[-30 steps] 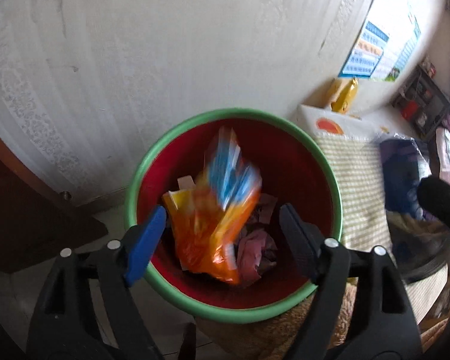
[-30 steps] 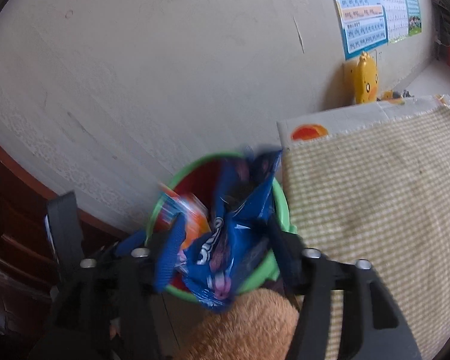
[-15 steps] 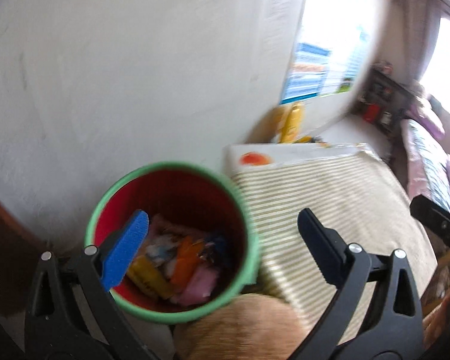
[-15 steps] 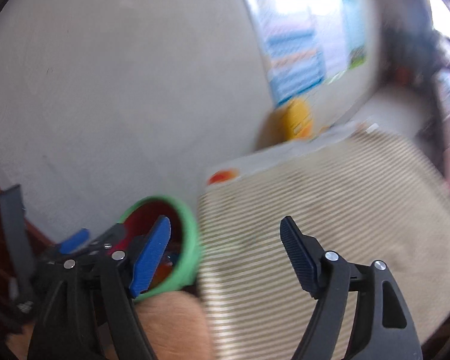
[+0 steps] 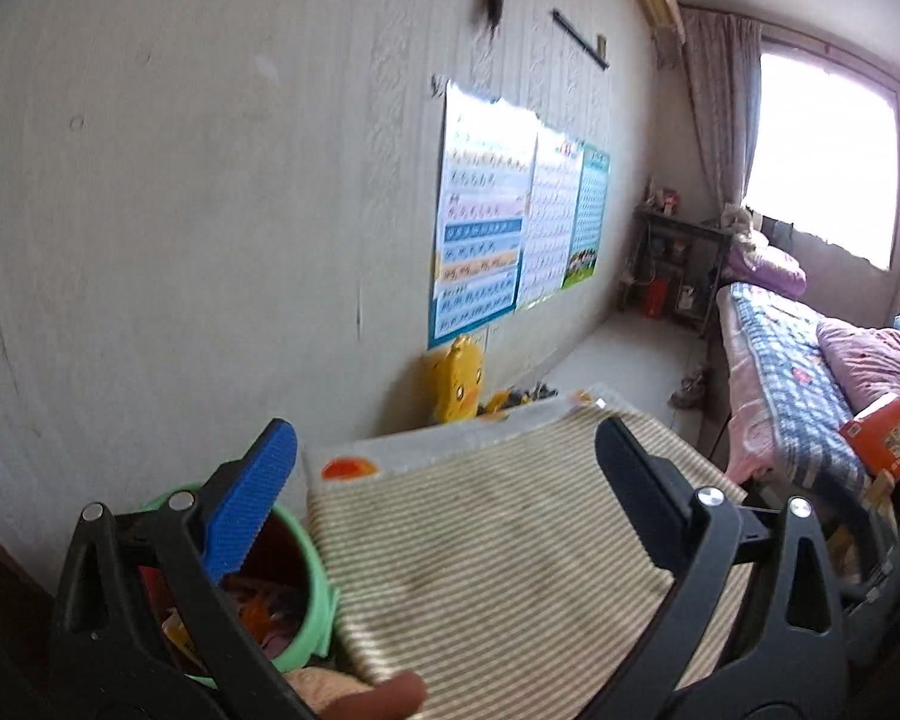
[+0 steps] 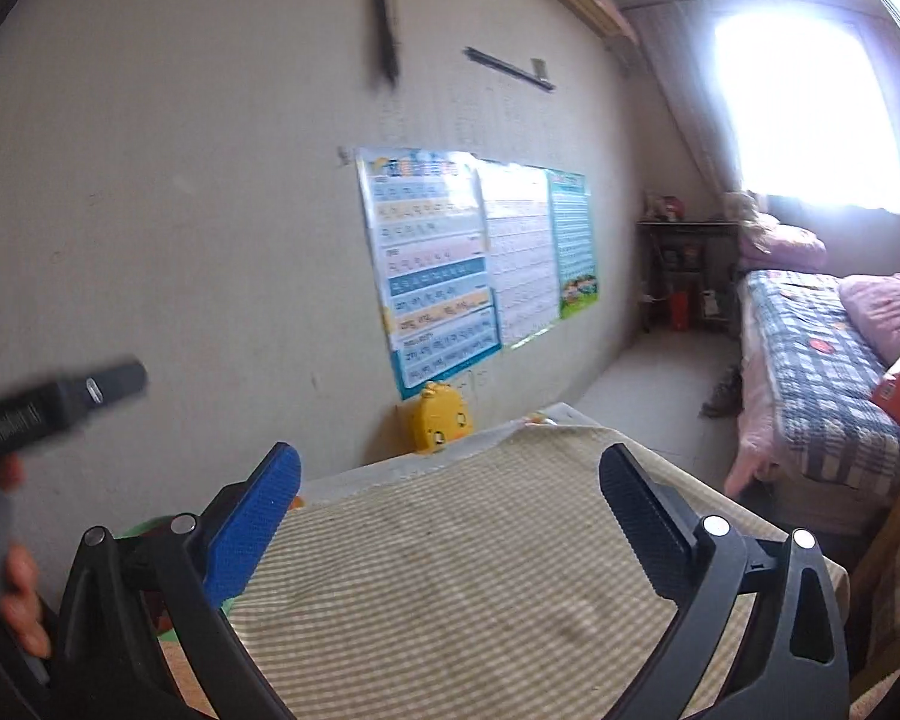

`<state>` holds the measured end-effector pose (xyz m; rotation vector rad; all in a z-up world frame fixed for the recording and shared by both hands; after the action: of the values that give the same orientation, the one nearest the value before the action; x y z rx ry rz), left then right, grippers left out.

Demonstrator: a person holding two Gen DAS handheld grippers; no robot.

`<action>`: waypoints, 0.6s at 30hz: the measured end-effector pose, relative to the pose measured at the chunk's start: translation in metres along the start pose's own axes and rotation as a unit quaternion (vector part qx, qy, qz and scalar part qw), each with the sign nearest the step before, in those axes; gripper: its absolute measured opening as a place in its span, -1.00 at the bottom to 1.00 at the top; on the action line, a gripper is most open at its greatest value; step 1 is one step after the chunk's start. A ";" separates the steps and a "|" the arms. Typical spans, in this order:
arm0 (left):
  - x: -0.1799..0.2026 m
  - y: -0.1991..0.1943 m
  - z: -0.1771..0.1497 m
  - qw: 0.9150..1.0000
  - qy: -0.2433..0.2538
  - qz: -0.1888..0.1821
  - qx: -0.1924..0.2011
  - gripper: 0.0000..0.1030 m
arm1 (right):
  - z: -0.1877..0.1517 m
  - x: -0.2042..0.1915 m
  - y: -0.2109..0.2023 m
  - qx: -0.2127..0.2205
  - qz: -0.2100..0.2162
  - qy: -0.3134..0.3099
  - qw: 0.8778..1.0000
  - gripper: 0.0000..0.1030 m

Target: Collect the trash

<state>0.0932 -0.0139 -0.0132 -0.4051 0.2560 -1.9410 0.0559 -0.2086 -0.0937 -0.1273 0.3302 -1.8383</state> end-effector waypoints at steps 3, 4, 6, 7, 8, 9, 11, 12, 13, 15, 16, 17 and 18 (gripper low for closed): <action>0.011 0.000 0.005 1.000 -0.005 -0.010 0.004 0.90 | -0.003 0.015 0.001 -0.002 -0.008 0.010 1.000 0.86; 0.014 0.000 0.004 1.000 -0.008 -0.011 0.002 0.90 | -0.005 0.021 -0.001 -0.004 -0.009 0.017 1.000 0.86; 0.017 0.002 0.000 1.000 -0.009 -0.006 -0.006 0.90 | -0.006 0.029 0.002 -0.011 -0.005 0.034 0.999 0.86; 0.018 0.003 -0.003 1.000 -0.007 -0.001 -0.011 0.90 | -0.007 0.033 0.002 -0.015 -0.005 0.042 0.999 0.86; 0.018 0.003 -0.006 1.000 -0.006 0.003 -0.014 0.90 | -0.007 0.035 0.003 -0.019 -0.006 0.048 0.999 0.86; 0.019 0.004 -0.009 1.000 -0.003 0.015 -0.020 0.90 | -0.008 0.038 0.004 -0.024 -0.007 0.054 0.998 0.86; 0.019 0.006 -0.012 0.999 0.003 0.033 -0.026 0.90 | -0.009 0.040 0.006 -0.031 -0.008 0.062 0.998 0.86; 0.020 0.006 -0.014 0.999 0.007 0.038 -0.027 0.90 | -0.010 0.042 0.007 -0.033 -0.008 0.066 0.997 0.86; 0.020 0.006 -0.014 0.999 0.010 0.039 -0.026 0.90 | -0.010 0.043 0.007 -0.034 -0.008 0.070 0.997 0.86; 0.021 0.004 -0.014 0.999 0.015 0.042 -0.021 0.90 | -0.011 0.043 0.007 -0.035 -0.008 0.070 0.997 0.86; 0.021 0.003 -0.015 0.999 0.015 0.044 -0.017 0.90 | -0.011 0.042 0.008 -0.035 -0.007 0.066 0.997 0.86; 0.021 0.001 -0.015 0.999 0.014 0.042 -0.014 0.90 | -0.011 0.041 0.007 -0.035 -0.007 0.063 0.997 0.86; 0.022 0.001 -0.016 0.999 0.014 0.038 -0.014 0.90 | -0.011 0.040 0.008 -0.035 -0.007 0.059 0.998 0.86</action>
<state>0.0796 -0.0346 -0.0243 -0.3818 0.3121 -1.8713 0.0487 -0.2470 -0.1100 -0.0699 0.4782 -1.8529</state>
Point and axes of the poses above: each gripper's, at about its wrist camera, not at the fingertips, and y roughly the way its jaws point, x to its right, z to its top, the point moved 7 cm from there along y, roughly the way its jaws point, and after that the axes turned 13 degrees about -z, right-handed, at the moved point
